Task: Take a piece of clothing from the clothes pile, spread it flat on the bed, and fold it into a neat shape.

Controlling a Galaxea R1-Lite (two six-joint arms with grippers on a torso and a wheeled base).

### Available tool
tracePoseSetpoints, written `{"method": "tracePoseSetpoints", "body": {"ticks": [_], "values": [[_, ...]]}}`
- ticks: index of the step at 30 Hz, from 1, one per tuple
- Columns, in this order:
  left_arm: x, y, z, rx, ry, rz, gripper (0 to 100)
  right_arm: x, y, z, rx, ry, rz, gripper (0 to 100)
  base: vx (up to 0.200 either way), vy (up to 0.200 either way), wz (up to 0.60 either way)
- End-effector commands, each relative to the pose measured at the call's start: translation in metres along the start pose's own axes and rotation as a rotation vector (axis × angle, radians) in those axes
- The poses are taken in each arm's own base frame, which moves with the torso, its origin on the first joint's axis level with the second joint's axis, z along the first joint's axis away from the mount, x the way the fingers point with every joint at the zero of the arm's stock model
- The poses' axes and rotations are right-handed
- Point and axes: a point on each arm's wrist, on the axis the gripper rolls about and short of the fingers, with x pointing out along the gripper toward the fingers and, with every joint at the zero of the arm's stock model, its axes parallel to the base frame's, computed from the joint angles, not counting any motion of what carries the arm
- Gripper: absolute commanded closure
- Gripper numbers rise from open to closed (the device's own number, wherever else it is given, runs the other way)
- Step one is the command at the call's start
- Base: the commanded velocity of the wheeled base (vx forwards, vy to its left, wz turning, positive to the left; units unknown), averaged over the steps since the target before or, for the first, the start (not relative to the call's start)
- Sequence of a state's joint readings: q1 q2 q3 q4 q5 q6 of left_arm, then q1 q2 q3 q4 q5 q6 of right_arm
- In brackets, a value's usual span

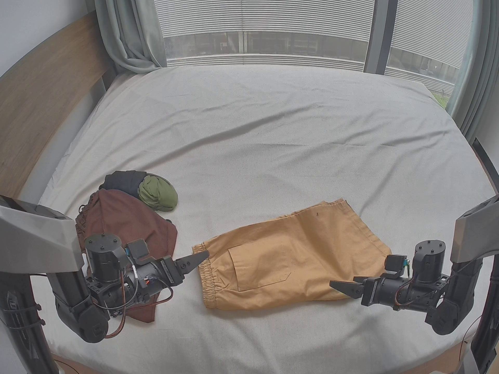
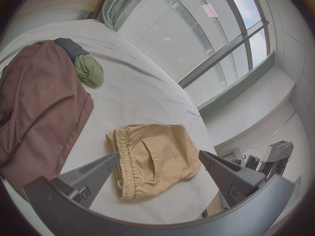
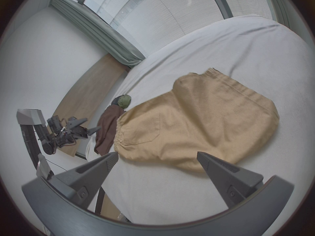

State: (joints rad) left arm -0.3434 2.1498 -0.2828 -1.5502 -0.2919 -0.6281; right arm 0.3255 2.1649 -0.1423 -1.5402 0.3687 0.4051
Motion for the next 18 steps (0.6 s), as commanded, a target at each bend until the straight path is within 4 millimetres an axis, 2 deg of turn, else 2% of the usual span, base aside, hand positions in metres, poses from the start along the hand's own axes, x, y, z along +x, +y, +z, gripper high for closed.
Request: {"method": "tracePoseSetpoints", "body": {"ticks": [1, 7, 18], "values": [[0.009, 0.011, -0.010, -0.025, 0.035, 0.030, 0, 0.007, 0.007, 0.013, -0.022, -0.044, 0.066, 0, 0.000, 0.000, 0.00], [0.019, 0.024, -0.018, -0.055, 0.061, 0.062, 0, 0.011, 0.006, 0.009, -0.016, -0.025, 0.065, 0, 0.000, 0.000, 0.00], [0.040, 0.045, -0.034, -0.079, 0.093, 0.108, 0, 0.010, 0.000, 0.013, -0.010, -0.043, 0.052, 0, 0.000, 0.000, 0.00]]}}
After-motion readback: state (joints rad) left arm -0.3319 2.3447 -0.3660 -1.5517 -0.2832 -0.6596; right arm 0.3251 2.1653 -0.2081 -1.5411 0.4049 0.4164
